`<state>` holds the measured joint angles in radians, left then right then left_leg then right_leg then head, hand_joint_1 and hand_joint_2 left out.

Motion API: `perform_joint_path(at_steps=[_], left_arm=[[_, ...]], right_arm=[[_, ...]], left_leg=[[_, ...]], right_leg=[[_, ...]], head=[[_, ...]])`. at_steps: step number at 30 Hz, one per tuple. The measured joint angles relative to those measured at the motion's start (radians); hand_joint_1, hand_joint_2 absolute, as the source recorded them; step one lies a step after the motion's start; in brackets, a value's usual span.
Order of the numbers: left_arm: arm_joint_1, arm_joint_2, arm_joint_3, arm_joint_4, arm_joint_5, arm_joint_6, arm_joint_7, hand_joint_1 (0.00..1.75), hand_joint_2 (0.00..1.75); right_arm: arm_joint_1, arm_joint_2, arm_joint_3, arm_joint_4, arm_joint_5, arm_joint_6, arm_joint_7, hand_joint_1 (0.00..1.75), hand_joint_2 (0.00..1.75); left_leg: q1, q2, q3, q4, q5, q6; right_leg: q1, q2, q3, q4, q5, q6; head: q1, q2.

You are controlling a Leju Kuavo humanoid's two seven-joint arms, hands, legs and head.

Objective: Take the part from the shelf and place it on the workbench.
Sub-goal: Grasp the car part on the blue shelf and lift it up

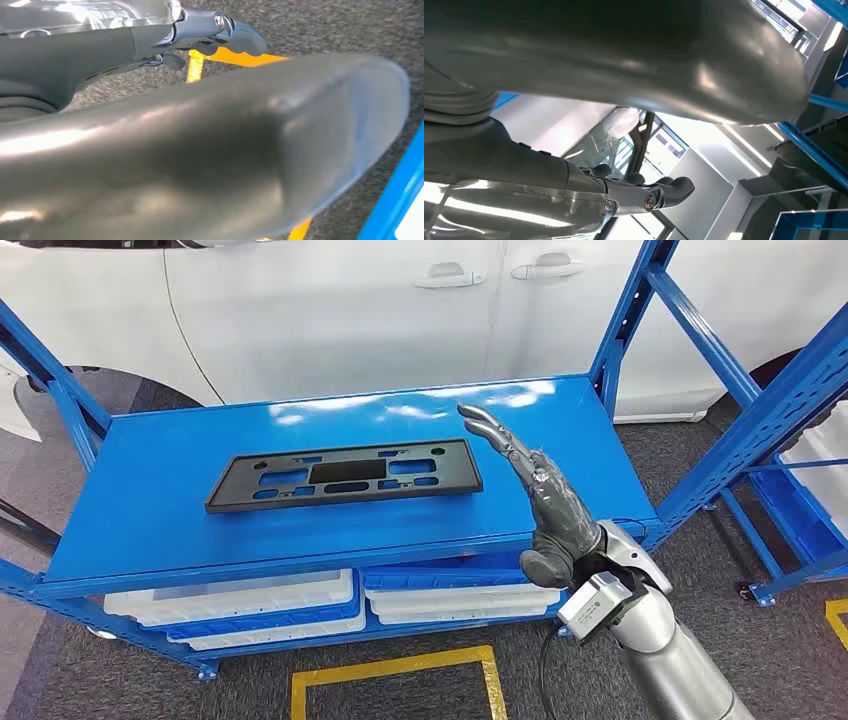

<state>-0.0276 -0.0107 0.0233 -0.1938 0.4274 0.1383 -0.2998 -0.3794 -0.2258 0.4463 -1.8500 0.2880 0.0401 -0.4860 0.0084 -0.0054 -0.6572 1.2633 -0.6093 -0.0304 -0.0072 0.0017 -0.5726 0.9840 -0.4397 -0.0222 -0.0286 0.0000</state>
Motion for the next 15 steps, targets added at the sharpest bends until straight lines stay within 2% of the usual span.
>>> perform_joint_path(at_steps=[2,3,4,5,6,7,8,9,12,14,15], left_arm=[[0.002,0.000,0.000,0.000,-0.001,0.000,0.000,0.00,0.00],[0.003,0.001,0.000,0.000,-0.002,0.000,0.000,0.00,0.00],[0.005,0.001,0.000,0.000,-0.004,0.000,0.000,0.00,0.00],[0.006,0.002,0.000,0.000,-0.005,0.000,-0.001,0.00,0.00],[0.006,0.002,0.000,0.001,-0.005,0.000,0.000,0.00,0.00],[0.005,0.003,0.000,0.001,-0.006,0.000,-0.001,0.00,0.00],[0.004,0.003,0.000,0.001,-0.006,0.001,-0.001,0.00,0.00],[0.003,0.003,0.000,0.002,-0.006,0.001,-0.001,0.00,0.00],[0.003,0.003,0.000,0.002,-0.006,0.002,-0.001,0.00,0.00],[0.004,0.003,0.000,0.002,-0.006,0.002,-0.002,0.00,0.00],[0.003,0.003,0.000,0.002,-0.006,0.002,-0.003,0.00,0.00]], right_arm=[[0.005,0.000,0.000,0.002,0.000,-0.001,-0.002,0.00,0.00],[0.010,0.000,0.000,0.004,0.000,-0.002,-0.005,0.00,0.00],[0.015,0.000,0.000,0.005,0.000,-0.004,-0.008,0.00,0.00],[0.020,0.000,0.000,0.005,0.000,-0.006,-0.013,0.00,0.00],[0.025,0.000,0.000,0.005,0.000,-0.009,-0.018,0.00,0.00],[0.030,0.000,0.000,0.005,0.001,-0.011,-0.022,0.00,0.00],[0.036,-0.001,0.000,0.006,0.001,-0.013,-0.026,0.00,0.00],[0.041,-0.001,0.000,0.006,0.000,-0.014,-0.029,0.00,0.00],[0.046,-0.002,0.000,0.011,-0.019,-0.002,-0.034,0.00,0.00],[0.042,-0.003,0.000,0.015,-0.039,0.010,-0.035,0.00,0.00],[0.040,-0.005,0.000,0.018,-0.049,0.016,-0.034,0.00,0.00]], left_leg=[[0.002,0.000,-0.027,0.028,0.011,-0.002],[0.003,0.000,-0.042,0.030,0.034,-0.003],[0.004,0.000,-0.036,-0.010,0.076,-0.003],[0.004,0.000,-0.013,-0.080,0.127,-0.001],[0.002,0.000,0.015,-0.151,0.165,0.003],[0.001,0.000,0.039,-0.209,0.186,0.009],[-0.002,-0.001,0.054,-0.243,0.191,0.016],[-0.004,-0.001,0.060,-0.255,0.184,0.024],[-0.002,-0.001,0.073,-0.265,0.175,0.045],[0.000,0.000,0.083,-0.268,0.172,0.054],[-0.001,0.000,0.085,-0.268,0.170,0.057]], right_leg=[[0.000,0.001,0.008,0.000,-0.007,0.001],[-0.001,0.002,0.018,0.001,-0.014,0.002],[-0.001,0.003,0.029,0.001,-0.022,0.004],[-0.001,0.004,0.041,0.001,-0.030,0.006],[0.000,0.004,0.051,0.001,-0.039,0.011],[0.001,0.005,0.058,0.002,-0.046,0.016],[0.003,0.005,0.062,0.001,-0.052,0.021],[0.004,0.006,0.063,0.003,-0.054,0.028],[0.001,0.005,0.064,0.023,-0.061,0.044],[-0.001,0.004,0.043,0.071,-0.086,0.051],[-0.002,0.003,0.015,0.121,-0.108,0.054]], head=[[0.000,0.000],[0.000,0.000],[0.000,0.000],[0.000,0.000],[0.000,0.000],[0.000,0.000],[0.001,0.000],[0.002,0.000],[0.004,0.000],[0.005,0.000],[0.006,0.000]])
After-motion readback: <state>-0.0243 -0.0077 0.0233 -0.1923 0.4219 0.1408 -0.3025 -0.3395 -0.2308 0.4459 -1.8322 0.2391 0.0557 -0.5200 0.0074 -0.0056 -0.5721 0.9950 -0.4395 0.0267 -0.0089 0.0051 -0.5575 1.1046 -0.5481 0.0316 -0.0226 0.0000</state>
